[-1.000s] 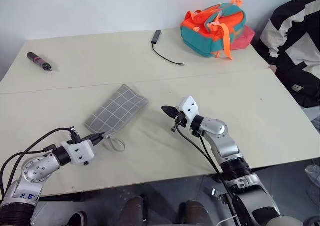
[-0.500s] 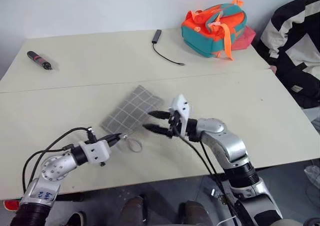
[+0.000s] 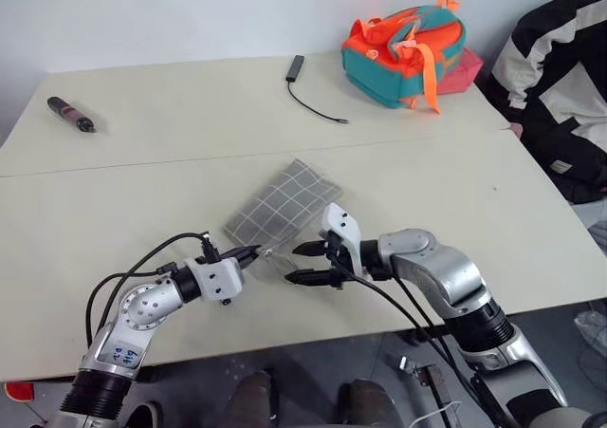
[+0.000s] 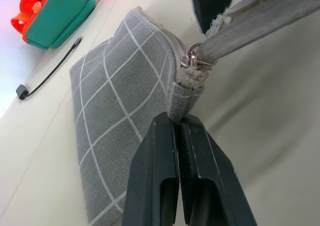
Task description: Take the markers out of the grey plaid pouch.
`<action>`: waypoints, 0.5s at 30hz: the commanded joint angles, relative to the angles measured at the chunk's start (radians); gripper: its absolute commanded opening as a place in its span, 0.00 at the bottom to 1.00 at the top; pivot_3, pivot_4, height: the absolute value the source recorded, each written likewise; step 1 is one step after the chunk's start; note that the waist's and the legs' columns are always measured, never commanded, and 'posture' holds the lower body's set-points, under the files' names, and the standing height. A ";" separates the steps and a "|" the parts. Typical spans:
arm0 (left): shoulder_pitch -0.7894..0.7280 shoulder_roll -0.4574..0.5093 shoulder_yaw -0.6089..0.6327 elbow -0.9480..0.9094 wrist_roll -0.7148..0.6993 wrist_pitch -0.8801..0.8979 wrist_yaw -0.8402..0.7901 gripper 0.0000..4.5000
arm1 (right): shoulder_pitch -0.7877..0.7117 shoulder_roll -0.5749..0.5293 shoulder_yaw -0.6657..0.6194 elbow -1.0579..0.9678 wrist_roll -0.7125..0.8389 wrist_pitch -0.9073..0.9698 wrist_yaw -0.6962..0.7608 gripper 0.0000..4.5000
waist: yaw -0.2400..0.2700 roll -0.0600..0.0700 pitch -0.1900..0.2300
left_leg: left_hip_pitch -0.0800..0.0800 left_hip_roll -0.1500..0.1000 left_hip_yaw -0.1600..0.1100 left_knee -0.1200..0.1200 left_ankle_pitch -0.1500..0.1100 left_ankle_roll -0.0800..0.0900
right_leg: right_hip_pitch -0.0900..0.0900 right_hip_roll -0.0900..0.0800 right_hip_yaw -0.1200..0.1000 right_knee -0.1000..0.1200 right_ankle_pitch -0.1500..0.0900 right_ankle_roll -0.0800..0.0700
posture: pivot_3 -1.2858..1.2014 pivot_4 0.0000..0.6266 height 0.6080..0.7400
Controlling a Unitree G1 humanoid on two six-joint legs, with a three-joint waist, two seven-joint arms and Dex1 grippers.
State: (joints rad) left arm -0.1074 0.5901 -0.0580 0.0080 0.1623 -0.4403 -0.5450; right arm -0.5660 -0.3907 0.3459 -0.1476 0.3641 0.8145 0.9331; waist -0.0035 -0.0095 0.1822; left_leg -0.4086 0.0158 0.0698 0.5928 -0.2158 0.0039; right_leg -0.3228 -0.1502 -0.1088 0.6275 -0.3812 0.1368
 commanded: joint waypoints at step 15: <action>0.019 0.013 0.000 -0.041 0.002 -0.007 0.002 0.00 | 0.005 -0.003 -0.006 -0.004 -0.015 -0.051 -0.022 0.01 | 0.000 0.000 0.000 | 0.000 0.000 0.000 0.000 0.000 0.000 | 0.000 0.000 0.000 0.000 0.000 0.000 | 0.52 0.24 1.00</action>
State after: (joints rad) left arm -0.1026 0.5914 -0.0601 -0.0017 0.1645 -0.4366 -0.5422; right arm -0.5536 -0.3780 0.3538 -0.1465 0.3529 0.7843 0.9018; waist -0.0036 -0.0099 0.1823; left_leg -0.4087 0.0158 0.0698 0.5931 -0.2160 0.0038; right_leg -0.3229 -0.1502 -0.1087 0.6272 -0.3812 0.1367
